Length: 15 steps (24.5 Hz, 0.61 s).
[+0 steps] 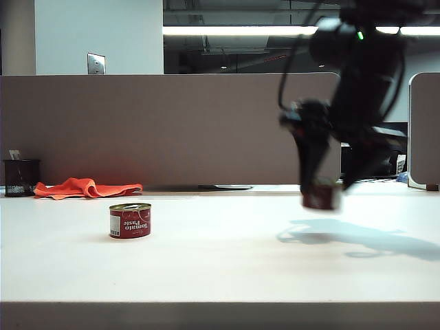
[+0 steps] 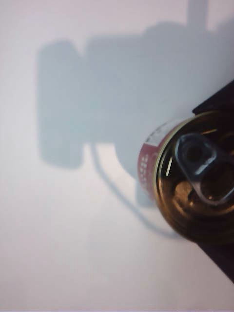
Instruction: Stack a can of tomatoes on the right onto the can of tomatoes on the left.
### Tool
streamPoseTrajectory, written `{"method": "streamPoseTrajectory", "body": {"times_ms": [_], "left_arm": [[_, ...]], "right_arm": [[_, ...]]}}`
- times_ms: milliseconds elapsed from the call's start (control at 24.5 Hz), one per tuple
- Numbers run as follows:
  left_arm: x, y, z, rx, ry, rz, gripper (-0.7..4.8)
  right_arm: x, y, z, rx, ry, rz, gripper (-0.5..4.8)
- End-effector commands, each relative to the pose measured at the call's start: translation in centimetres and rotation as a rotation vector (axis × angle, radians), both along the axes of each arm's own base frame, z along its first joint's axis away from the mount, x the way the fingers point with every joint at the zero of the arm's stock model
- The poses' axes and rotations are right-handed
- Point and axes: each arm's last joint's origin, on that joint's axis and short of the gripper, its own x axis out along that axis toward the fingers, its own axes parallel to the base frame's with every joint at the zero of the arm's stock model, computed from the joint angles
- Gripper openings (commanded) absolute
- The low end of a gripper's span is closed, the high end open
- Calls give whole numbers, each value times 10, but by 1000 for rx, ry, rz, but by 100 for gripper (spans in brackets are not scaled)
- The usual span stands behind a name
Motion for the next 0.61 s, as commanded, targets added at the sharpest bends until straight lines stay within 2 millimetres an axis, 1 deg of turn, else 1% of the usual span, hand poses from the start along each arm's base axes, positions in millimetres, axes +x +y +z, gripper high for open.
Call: {"method": "streamPoseTrajectory", "body": {"times_ms": [41,123,204,245,286,368,450,572,613], "left_arm": [[0,0,3,12,-27,5,-5],[0,0,3,10,-32,5,-5],[0,0,4,7,-43,4,-5],[0,0,5,6,-48,4,-5],[0,0,5,7,-46,4,-6],[0,0,5,6,-45,2,-5],[0,0,5,6,-45,2,-5],[0,0,5,6,-45,2,-5],[0,0,5,6,-45,2,-5]], "right_arm": [[6,33,56,90,-165,93,262],[5,47,72,121,-227,128,264],[2,67,87,152,-301,175,265],[0,82,96,172,-347,206,266],[-1,97,101,188,-369,236,266],[0,117,101,201,-374,275,266],[2,132,97,203,-366,302,266],[3,155,87,193,-351,355,266],[3,168,77,174,-341,386,266]]}}
